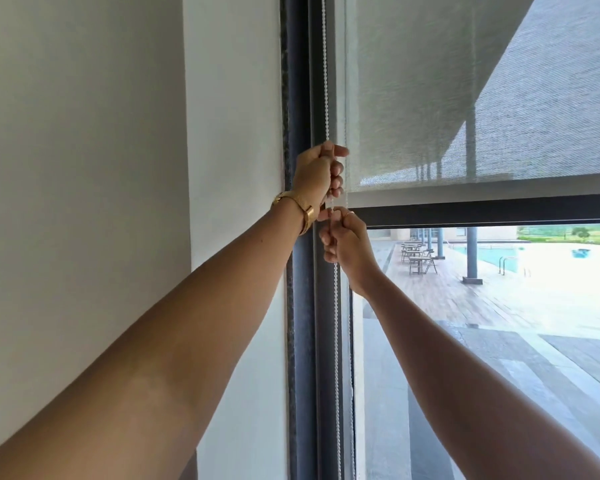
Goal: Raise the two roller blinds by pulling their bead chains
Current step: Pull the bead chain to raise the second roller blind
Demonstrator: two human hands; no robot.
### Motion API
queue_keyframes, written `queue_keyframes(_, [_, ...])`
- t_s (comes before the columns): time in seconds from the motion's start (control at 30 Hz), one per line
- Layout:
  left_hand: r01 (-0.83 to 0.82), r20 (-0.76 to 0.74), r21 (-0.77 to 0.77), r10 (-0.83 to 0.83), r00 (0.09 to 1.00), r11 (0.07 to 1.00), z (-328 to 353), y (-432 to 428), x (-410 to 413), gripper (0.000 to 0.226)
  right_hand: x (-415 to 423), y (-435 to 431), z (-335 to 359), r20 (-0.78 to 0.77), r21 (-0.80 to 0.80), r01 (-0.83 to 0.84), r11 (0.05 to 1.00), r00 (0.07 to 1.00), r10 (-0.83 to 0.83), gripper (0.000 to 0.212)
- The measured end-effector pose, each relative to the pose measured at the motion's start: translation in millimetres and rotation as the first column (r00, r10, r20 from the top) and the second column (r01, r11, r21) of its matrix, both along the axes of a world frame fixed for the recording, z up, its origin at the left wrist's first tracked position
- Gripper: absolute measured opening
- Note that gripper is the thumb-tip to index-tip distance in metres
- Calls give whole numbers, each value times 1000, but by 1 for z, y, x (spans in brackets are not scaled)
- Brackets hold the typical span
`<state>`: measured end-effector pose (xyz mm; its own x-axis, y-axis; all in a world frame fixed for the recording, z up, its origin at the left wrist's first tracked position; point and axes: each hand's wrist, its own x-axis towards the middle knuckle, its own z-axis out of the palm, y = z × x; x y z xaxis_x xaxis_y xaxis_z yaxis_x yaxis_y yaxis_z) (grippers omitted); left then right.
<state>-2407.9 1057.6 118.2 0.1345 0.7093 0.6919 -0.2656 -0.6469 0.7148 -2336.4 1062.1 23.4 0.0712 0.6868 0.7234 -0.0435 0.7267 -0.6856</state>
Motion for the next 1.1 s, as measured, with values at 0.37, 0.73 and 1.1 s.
queue_keyframes(0.37, [17, -2, -15, -17, 1000, 1000, -33, 4, -6, 37, 16, 27, -15, 177, -185, 495, 849, 866, -467, 66])
queue_keyframes(0.73, [8, -61, 10, -7, 998, 1000, -33, 6, -12, 37, -25, 63, 2, 284, -188, 283, 940, 932, -224, 21])
queue_keyframes(1.1, [-151, -23, 17, 151, 988, 988, -35, 19, -32, 37, -22, 82, -10, 97, -194, 147, 970, 987, -131, 32])
